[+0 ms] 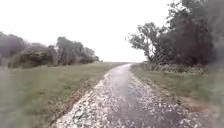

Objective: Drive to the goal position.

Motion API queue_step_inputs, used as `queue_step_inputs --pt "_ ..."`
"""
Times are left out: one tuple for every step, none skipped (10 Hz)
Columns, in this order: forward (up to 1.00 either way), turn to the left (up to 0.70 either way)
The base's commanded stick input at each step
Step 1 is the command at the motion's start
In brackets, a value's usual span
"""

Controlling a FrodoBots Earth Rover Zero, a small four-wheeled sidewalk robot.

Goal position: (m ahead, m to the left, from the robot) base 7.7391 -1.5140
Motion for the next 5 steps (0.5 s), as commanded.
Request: queue_step_inputs --pt "0.70 0.00" --pt "0.70 0.00" --pt "0.70 0.00" --pt "0.70 0.00" --pt "0.70 0.00"
